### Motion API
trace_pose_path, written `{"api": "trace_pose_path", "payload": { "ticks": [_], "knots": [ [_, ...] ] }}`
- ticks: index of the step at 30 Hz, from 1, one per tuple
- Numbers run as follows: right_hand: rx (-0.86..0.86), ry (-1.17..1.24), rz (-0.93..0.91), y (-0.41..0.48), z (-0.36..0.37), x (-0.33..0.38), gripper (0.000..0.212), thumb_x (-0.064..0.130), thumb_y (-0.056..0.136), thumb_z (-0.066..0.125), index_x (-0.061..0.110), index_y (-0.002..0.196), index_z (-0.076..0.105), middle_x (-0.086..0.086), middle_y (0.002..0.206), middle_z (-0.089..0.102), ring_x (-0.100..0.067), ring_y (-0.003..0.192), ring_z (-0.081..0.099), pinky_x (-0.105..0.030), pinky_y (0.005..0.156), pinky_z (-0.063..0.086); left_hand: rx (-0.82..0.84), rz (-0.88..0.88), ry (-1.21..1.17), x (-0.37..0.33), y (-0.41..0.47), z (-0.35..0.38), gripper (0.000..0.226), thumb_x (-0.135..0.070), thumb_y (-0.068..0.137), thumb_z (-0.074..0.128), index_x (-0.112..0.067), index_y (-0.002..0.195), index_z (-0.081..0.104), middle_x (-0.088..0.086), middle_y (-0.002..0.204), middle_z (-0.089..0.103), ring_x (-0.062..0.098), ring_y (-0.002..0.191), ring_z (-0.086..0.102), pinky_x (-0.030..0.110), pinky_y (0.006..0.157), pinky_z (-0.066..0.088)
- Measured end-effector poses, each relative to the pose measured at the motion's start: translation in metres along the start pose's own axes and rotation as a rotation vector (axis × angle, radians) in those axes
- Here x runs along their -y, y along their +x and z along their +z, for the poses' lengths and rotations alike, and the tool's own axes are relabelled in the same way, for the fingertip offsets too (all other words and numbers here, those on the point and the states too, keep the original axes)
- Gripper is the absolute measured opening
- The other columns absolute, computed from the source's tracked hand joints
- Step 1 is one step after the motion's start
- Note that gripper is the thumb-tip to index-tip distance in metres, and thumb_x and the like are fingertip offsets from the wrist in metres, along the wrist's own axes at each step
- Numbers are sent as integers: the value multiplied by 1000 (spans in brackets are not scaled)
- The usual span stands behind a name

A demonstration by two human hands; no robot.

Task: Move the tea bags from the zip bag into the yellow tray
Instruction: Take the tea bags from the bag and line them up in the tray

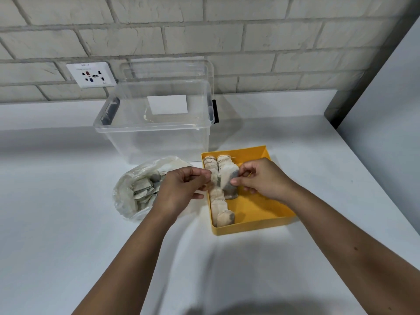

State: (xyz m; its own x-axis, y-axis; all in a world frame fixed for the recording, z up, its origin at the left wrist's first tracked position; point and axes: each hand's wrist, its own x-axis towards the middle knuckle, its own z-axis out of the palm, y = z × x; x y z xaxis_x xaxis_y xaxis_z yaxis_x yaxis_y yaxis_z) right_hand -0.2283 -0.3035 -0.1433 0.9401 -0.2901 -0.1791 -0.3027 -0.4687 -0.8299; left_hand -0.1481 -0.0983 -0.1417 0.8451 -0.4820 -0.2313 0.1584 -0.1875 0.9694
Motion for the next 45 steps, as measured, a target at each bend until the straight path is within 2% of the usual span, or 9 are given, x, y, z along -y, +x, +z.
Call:
{"api": "trace_pose_path", "payload": {
  "ticks": [7,11,15,21,27,31,35,38,45],
  "knots": [
    [114,-273,134,2,10,-26,21,30,73,84,14,83,73,-1,81,73,-18,80,66,-35,77,53,-74,-18,90,11,-4,-10,5,-9,89,72,-13,89,75,3,75,72,10,61,67,26,57,58],
    [29,-268,136,8,20,-29,22,30,72,84,17,81,69,6,71,68,-12,69,62,-31,69,50,-88,-19,167,18,-5,-9,9,-9,89,72,-11,96,75,4,77,72,10,60,68,24,59,59],
    [-25,-273,147,11,25,-31,26,33,70,85,22,78,63,8,75,66,-14,75,64,-32,71,51,-102,11,202,22,-8,-8,15,-5,88,69,-14,99,74,9,84,75,15,68,71,22,61,59],
    [-130,-251,86,-3,13,-15,40,40,67,86,21,94,64,7,81,65,-10,78,61,-24,69,47,-72,-5,230,27,-12,-7,21,-6,84,74,-21,98,73,2,77,76,21,79,74,35,76,61],
    [301,-251,83,-32,11,7,27,32,66,88,24,89,77,10,82,72,-3,82,66,-19,74,51,-48,-15,233,31,-22,-1,20,-9,81,76,-19,98,73,3,84,77,29,83,73,44,81,61],
    [298,-318,21,-28,27,4,20,30,71,85,25,87,74,16,80,68,-1,80,63,-20,75,51,-55,-25,256,30,-20,1,22,-10,79,77,-19,99,74,1,82,77,25,79,74,43,82,61],
    [359,-155,87,-25,28,6,15,23,76,82,19,87,72,2,81,74,-8,71,64,-23,75,51,-47,-32,241,29,-20,1,23,-2,80,75,-17,97,74,-3,76,76,23,79,74,33,76,62],
    [310,-149,109,-20,31,5,19,20,76,82,11,90,71,-4,77,74,-12,65,64,-25,70,52,-45,-39,233,30,-21,1,23,0,80,74,-18,95,73,-4,75,76,21,79,75,28,72,61],
    [147,-289,108,-18,46,2,30,32,67,87,20,83,65,12,73,62,-10,72,59,-26,68,48,-43,-39,201,29,-22,2,24,0,80,75,-21,92,74,-3,74,76,22,77,74,27,70,61]
  ]
}}
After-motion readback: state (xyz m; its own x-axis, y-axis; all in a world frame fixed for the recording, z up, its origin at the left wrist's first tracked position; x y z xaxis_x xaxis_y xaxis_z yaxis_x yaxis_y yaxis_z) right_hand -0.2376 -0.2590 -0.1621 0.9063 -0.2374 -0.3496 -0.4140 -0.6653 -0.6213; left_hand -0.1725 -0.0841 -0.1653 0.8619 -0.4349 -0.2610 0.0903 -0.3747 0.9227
